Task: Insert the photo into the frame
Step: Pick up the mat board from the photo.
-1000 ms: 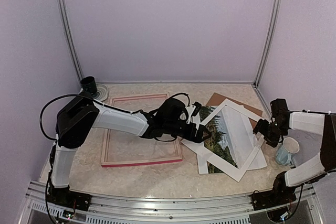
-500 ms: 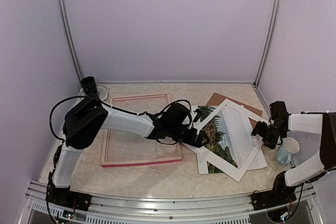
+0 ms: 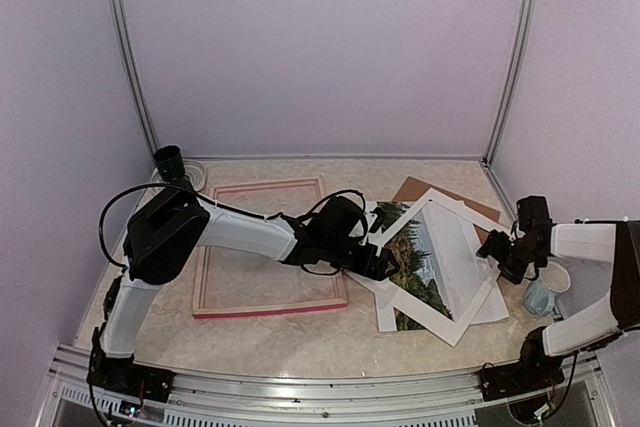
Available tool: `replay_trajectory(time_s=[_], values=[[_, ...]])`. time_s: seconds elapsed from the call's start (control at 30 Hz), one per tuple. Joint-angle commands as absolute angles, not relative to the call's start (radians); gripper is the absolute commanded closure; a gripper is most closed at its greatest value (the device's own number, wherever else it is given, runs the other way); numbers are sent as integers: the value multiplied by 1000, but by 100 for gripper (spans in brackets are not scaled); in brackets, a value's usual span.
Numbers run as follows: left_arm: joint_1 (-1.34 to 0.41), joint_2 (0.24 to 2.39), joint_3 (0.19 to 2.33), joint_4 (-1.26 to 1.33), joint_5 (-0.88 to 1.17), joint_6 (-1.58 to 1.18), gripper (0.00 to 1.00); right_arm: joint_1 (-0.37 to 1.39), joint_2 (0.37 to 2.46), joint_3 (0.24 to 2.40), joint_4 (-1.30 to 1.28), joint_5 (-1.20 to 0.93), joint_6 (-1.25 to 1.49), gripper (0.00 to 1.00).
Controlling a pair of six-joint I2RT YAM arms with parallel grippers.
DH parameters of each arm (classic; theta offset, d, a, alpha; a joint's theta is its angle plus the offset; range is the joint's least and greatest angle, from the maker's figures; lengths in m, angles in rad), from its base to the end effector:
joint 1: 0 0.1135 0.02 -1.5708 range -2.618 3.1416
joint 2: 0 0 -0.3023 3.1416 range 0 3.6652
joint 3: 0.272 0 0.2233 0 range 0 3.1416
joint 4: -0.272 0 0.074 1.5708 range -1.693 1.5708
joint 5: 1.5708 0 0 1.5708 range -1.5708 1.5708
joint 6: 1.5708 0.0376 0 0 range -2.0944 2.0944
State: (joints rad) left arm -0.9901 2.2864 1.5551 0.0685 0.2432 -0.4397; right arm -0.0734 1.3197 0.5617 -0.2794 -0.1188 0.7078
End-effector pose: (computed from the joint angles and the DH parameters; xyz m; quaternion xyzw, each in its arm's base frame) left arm 0.2698 -0.4277 0.1747 0.2936 0.8440 -0.3677 0.2573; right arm 0.1987 -0.0101 0.2061 0.3522 0.8964 0.1365 0.2321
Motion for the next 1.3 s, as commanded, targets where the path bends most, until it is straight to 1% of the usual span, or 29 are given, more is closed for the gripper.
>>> replay_trajectory(time_s=[0.0,0.47,0.73,0.83,1.03,1.27], values=[[-997,2322,1566,30,254,-440,5,-88,1280,519,-212,-183,730,15],[-996,2323,1566,38,277,-443,5,-108,1080,459,-111,-247,759,16],[-997,2327,1566,41,289,-449,5,-110,1112,415,0,-370,784,17],[-997,2325,1565,42,291,-451,5,-110,1125,391,69,-414,798,19],[-997,2325,1565,44,297,-453,5,-110,1144,394,75,-437,789,23],[-997,2323,1566,50,301,-459,5,-110,1112,402,49,-446,765,38]])
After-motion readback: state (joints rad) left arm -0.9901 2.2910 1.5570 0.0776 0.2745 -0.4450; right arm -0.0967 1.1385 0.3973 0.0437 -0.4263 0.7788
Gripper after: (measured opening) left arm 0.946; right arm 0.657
